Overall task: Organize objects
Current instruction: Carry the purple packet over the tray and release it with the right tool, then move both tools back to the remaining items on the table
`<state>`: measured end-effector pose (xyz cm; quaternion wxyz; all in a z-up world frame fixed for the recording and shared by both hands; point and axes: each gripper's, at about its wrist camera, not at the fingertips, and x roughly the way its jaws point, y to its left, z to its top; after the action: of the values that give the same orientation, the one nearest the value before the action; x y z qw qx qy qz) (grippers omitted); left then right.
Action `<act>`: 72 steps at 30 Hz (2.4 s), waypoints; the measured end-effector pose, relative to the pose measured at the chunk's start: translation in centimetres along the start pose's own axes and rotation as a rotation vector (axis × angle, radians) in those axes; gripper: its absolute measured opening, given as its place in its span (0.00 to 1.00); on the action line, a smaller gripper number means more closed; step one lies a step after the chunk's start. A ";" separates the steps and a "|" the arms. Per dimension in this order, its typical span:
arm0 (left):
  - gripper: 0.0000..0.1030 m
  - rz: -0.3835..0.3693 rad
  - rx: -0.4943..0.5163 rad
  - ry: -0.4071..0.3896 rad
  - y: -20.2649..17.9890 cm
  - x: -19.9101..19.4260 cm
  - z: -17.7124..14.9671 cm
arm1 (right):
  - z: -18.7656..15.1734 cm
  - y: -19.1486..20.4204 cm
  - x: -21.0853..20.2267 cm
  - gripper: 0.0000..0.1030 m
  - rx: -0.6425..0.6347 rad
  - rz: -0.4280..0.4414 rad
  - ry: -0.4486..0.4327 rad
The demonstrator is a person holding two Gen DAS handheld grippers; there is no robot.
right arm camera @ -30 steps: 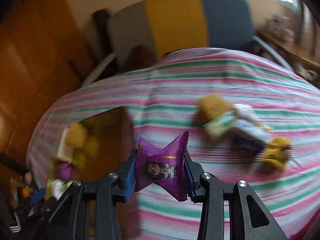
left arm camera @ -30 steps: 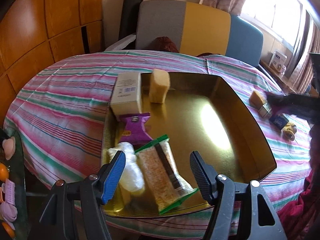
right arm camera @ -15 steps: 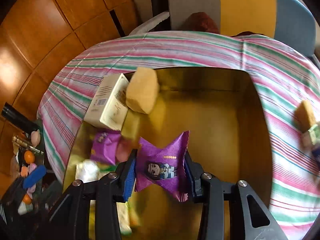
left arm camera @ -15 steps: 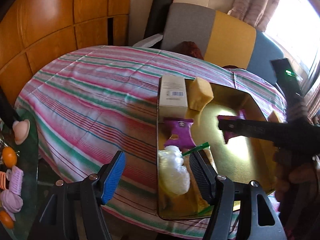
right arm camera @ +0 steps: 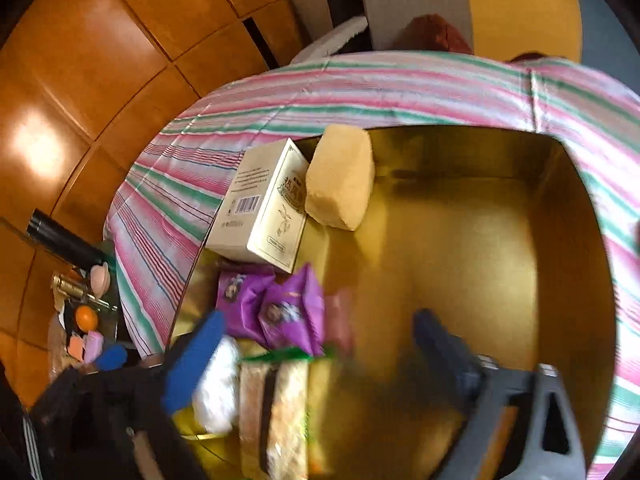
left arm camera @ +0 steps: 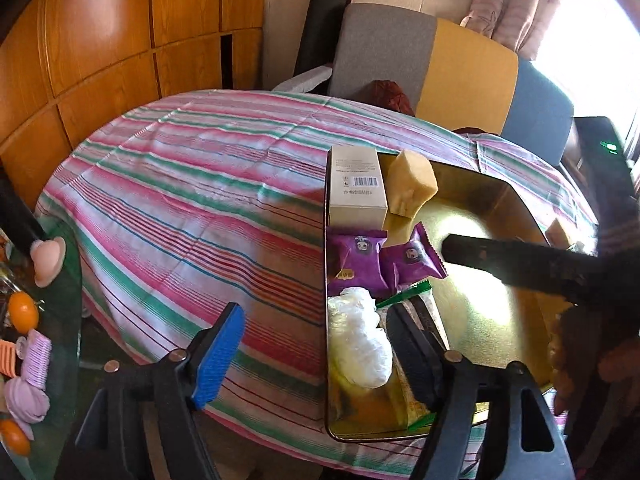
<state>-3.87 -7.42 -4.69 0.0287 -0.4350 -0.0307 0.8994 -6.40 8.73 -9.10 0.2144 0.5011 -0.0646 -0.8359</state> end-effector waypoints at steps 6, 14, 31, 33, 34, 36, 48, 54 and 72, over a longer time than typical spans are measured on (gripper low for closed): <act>0.74 -0.004 0.059 -0.018 -1.6 -0.8 -0.3 | -1.5 -1.4 -4.0 1.00 -0.050 -0.079 -0.077; 0.74 -0.035 0.144 -0.026 -4.7 -1.7 -0.9 | -3.0 -8.1 -11.0 1.00 0.003 -0.233 -0.191; 0.74 -0.124 0.353 -0.006 -13.8 -2.8 -2.1 | -7.1 -29.6 -23.4 1.00 0.316 -0.704 -0.331; 0.74 -0.145 0.375 -0.002 -14.9 -2.8 -2.2 | -8.8 -32.9 -23.7 1.00 0.448 -0.723 -0.314; 0.74 -0.160 0.382 -0.001 -15.5 -2.8 -2.1 | -9.3 -34.5 -23.6 1.00 0.539 -0.704 -0.270; 0.74 -0.196 0.389 0.007 -16.6 -2.8 -2.1 | -10.1 -36.7 -23.9 1.00 0.662 -0.634 -0.261; 0.72 -0.355 0.463 0.118 -22.8 -2.2 -3.4 | -11.1 -37.6 -24.3 1.00 0.760 -0.583 -0.261; 0.72 -0.360 0.514 0.142 -24.9 -1.9 -4.2 | -11.5 -38.2 -24.5 1.00 0.815 -0.557 -0.260; 0.72 -0.375 0.562 0.097 -31.1 -0.6 -0.5 | -11.6 -38.4 -24.1 1.00 0.833 -0.514 -0.241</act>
<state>-2.33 23.53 -1.99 0.3136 -0.4394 0.1403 0.8300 2.19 54.71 -7.64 -0.2256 0.4438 -0.2914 -0.8168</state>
